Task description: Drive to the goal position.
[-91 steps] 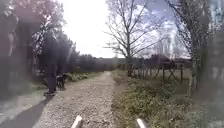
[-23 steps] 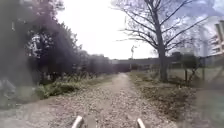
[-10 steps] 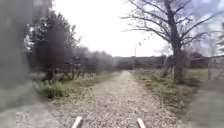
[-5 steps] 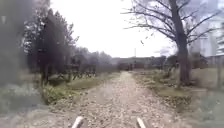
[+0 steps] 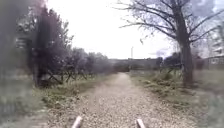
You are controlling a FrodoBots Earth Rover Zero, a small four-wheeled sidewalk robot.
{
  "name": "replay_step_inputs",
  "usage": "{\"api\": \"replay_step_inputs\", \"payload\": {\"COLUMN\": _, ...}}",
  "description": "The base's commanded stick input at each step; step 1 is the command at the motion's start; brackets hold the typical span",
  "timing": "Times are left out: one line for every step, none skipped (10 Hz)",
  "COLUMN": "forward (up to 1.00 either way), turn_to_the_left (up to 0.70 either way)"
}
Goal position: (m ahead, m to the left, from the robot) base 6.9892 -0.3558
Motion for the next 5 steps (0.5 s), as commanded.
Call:
{"api": "replay_step_inputs", "payload": {"forward": 0.85, "turn_to_the_left": -0.32}}
{"api": "replay_step_inputs", "payload": {"forward": 0.85, "turn_to_the_left": -0.17}}
{"api": "replay_step_inputs", "payload": {"forward": 0.85, "turn_to_the_left": 0.00}}
{"api": "replay_step_inputs", "payload": {"forward": 0.85, "turn_to_the_left": 0.00}}
{"api": "replay_step_inputs", "payload": {"forward": 0.85, "turn_to_the_left": 0.00}}
